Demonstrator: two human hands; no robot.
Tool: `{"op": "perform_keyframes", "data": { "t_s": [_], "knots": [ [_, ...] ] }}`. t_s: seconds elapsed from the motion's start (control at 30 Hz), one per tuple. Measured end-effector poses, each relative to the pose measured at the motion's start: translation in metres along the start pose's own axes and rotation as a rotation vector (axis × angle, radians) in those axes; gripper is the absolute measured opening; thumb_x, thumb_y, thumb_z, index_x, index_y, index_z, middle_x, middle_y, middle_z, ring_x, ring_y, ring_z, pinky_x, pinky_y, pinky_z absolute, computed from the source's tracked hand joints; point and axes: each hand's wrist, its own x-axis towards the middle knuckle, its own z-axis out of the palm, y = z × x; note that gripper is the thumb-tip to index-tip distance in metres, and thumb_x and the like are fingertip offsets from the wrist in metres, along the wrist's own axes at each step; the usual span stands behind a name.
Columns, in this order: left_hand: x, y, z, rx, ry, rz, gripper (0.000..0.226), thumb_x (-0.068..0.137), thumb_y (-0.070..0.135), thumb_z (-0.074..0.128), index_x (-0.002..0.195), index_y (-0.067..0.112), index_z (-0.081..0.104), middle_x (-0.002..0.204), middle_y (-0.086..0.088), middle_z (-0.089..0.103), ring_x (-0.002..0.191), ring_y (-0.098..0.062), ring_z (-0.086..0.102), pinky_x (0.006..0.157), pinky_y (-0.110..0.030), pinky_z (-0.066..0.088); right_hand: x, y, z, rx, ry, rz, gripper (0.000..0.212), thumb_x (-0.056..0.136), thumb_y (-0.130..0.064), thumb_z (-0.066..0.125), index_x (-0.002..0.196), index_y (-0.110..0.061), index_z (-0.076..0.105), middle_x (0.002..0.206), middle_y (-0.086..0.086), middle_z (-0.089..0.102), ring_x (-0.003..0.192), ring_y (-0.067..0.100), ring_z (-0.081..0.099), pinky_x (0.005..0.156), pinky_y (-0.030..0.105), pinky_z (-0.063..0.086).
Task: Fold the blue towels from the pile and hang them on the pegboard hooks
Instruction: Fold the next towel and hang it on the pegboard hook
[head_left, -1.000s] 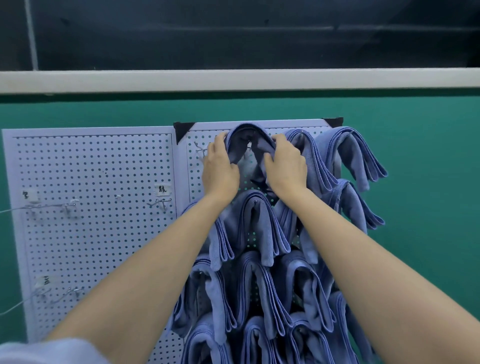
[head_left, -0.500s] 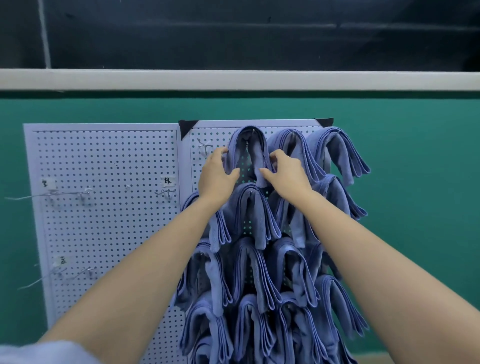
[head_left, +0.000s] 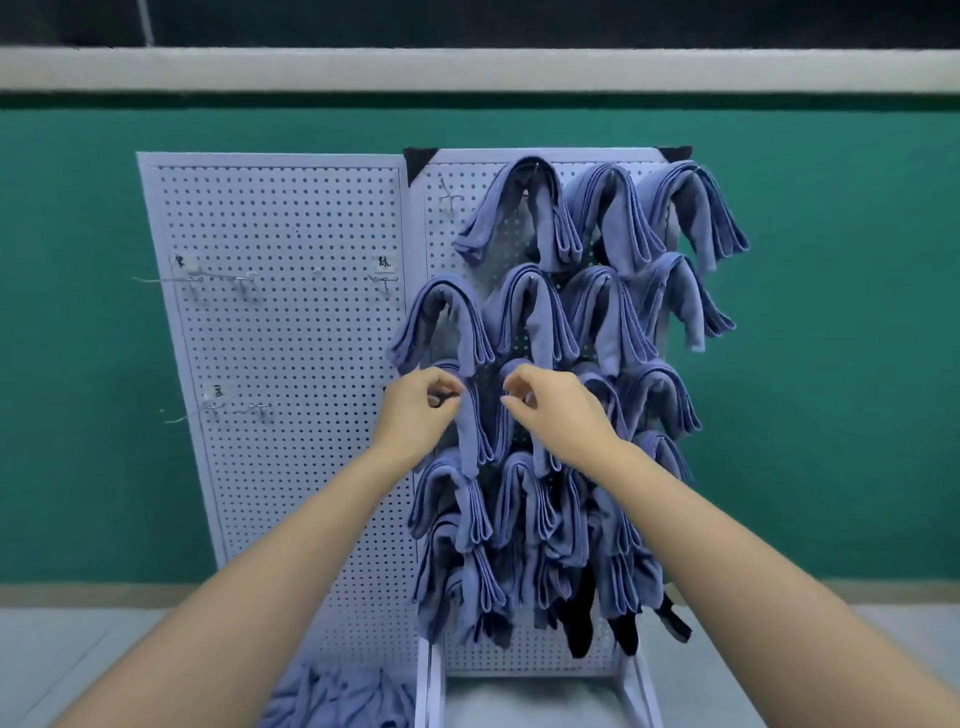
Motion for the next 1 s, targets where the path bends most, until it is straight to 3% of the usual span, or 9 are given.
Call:
{"op": "perform_keyframes", "data": {
  "t_s": [0.13,0.23,0.37,0.5,0.63,0.73,0.83,0.97,1.0],
  "knots": [
    [-0.037,-0.046,-0.001,0.055,-0.138,-0.105,0.008,0.090,0.009,0.062,0.095,0.012,0.068,0.095,-0.007,0.067,0.085,-0.019,0.059,0.075,-0.028,0.046,-0.033,0.000,0.050,0.026,-0.126,0.030,0.023,0.098,-0.029,0.051,0.115,-0.015,0.058,0.105,-0.001,0.066,0.090,0.020,0.060,0.077,0.040,0.053],
    [-0.063,-0.088,-0.002,0.066,-0.217,-0.205,0.008,0.091,0.009,0.061,0.092,0.013,0.067,0.093,0.000,0.065,0.086,-0.014,0.057,0.076,-0.025,0.044,-0.058,-0.001,0.092,0.047,-0.237,0.058,0.024,0.098,-0.029,0.050,0.116,-0.014,0.057,0.104,0.001,0.064,0.089,0.021,0.060,0.074,0.038,0.052],
    [-0.097,-0.157,0.001,0.081,-0.291,-0.352,0.009,0.090,0.007,0.061,0.091,0.014,0.067,0.091,0.003,0.063,0.079,-0.015,0.055,0.065,-0.023,0.043,-0.088,-0.001,0.153,0.100,-0.360,0.095,0.022,0.097,-0.026,0.053,0.113,-0.011,0.058,0.104,0.004,0.065,0.091,0.024,0.060,0.079,0.041,0.052],
    [-0.133,-0.226,0.015,0.127,-0.373,-0.451,0.008,0.089,0.003,0.062,0.093,0.005,0.069,0.089,-0.004,0.063,0.082,-0.017,0.056,0.080,-0.029,0.046,-0.117,0.001,0.218,0.102,-0.504,0.119,0.024,0.098,-0.023,0.050,0.117,-0.011,0.057,0.110,0.007,0.065,0.094,0.026,0.060,0.076,0.038,0.050],
    [-0.171,-0.287,0.038,0.138,-0.490,-0.538,0.014,0.091,-0.002,0.058,0.102,-0.003,0.066,0.091,-0.008,0.059,0.088,-0.020,0.053,0.084,-0.030,0.045,-0.145,0.012,0.284,0.115,-0.614,0.188,0.022,0.096,-0.025,0.050,0.113,-0.014,0.058,0.108,0.005,0.066,0.095,0.026,0.061,0.077,0.036,0.051],
    [-0.199,-0.330,0.061,0.148,-0.576,-0.580,0.015,0.092,0.000,0.057,0.105,-0.002,0.066,0.093,-0.006,0.058,0.090,-0.020,0.053,0.092,-0.031,0.045,-0.170,0.021,0.331,0.123,-0.707,0.255,0.020,0.094,-0.024,0.052,0.110,-0.016,0.060,0.105,0.004,0.067,0.097,0.026,0.061,0.075,0.032,0.048],
    [-0.229,-0.373,0.083,0.134,-0.642,-0.626,0.014,0.091,0.001,0.059,0.102,0.001,0.067,0.089,-0.001,0.060,0.086,-0.015,0.055,0.088,-0.028,0.046,-0.198,0.028,0.377,0.137,-0.807,0.306,0.018,0.091,-0.023,0.053,0.107,-0.018,0.061,0.104,0.004,0.067,0.095,0.027,0.061,0.076,0.030,0.047],
    [-0.272,-0.422,0.110,0.103,-0.767,-0.654,0.021,0.081,-0.005,0.067,0.083,0.016,0.068,0.075,0.014,0.057,0.072,0.001,0.055,0.086,-0.032,0.052,-0.236,0.041,0.430,0.155,-0.948,0.304,0.021,0.093,-0.020,0.051,0.112,-0.017,0.060,0.103,0.003,0.068,0.103,0.020,0.056,0.081,0.023,0.041],
    [-0.282,-0.431,0.117,0.091,-0.798,-0.678,0.024,0.080,-0.005,0.069,0.081,0.019,0.066,0.076,0.013,0.058,0.070,0.002,0.056,0.084,-0.027,0.053,-0.245,0.044,0.442,0.165,-0.981,0.321,0.022,0.094,-0.018,0.050,0.113,-0.015,0.060,0.100,0.002,0.067,0.099,0.018,0.056,0.079,0.021,0.042]
  ]
}}
